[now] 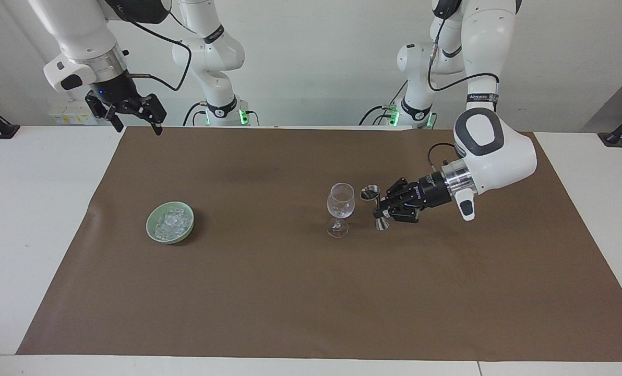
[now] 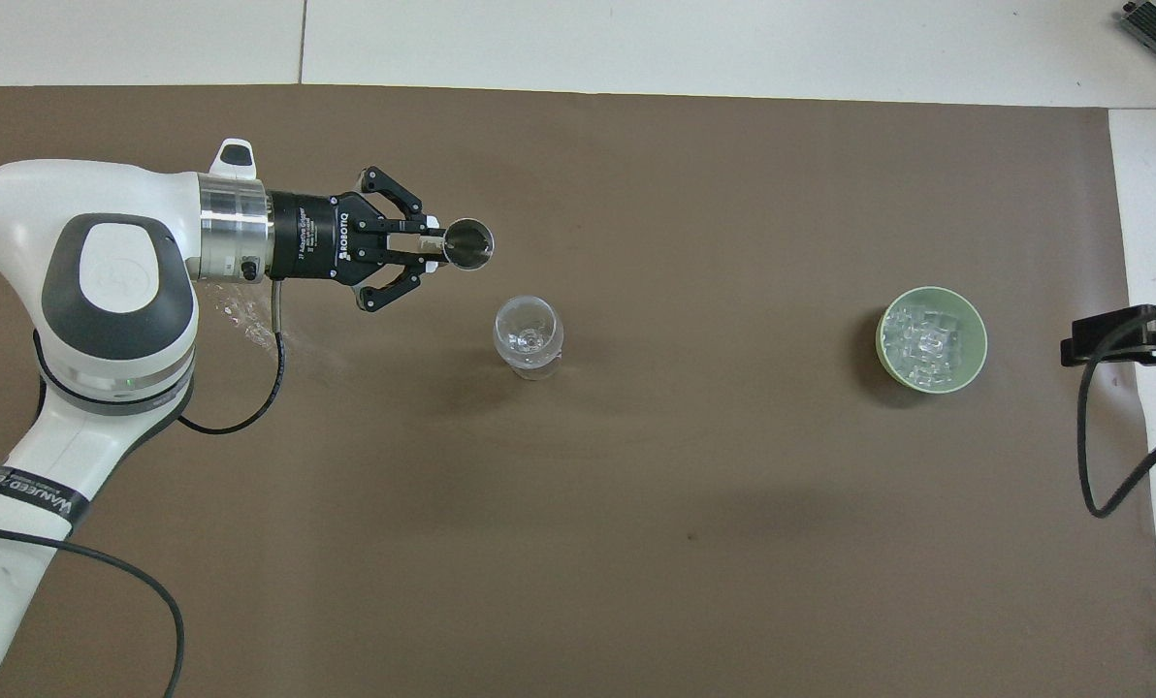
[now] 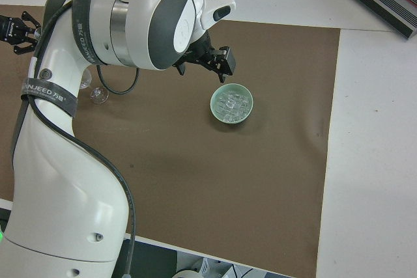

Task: Pour wine and add ice with both arms
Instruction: 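Tilt the bottle mouth down over the wine glass with the left gripper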

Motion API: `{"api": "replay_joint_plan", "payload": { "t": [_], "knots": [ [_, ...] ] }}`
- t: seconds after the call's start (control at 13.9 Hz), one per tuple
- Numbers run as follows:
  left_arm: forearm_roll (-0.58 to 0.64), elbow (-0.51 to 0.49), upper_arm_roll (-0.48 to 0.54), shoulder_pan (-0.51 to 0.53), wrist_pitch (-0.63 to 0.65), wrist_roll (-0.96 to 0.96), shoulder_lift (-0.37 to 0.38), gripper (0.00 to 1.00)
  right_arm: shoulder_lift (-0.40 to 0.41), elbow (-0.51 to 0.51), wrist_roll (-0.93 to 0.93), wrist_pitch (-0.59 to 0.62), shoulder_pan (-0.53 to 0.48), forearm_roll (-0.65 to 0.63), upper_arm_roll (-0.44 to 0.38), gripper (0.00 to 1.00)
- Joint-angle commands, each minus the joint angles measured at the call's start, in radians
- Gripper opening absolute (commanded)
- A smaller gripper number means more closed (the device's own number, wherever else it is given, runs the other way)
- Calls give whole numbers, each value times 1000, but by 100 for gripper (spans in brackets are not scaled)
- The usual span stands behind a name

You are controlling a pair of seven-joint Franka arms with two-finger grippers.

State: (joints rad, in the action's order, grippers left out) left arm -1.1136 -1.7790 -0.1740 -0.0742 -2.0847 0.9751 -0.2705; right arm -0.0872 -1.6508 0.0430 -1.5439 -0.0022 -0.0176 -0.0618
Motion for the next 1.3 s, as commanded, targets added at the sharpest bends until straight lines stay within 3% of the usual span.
{"api": "replay_joint_plan", "payload": {
  "t": [0.0, 1.23],
  "knots": [
    [47, -28, 13, -24, -37, 5, 37, 0, -19, -12, -17, 8, -15, 13, 0, 100],
    [297, -30, 13, -136, -227, -139, 86, 0, -19, -12, -22, 7, -18, 13, -1, 100]
  ]
}}
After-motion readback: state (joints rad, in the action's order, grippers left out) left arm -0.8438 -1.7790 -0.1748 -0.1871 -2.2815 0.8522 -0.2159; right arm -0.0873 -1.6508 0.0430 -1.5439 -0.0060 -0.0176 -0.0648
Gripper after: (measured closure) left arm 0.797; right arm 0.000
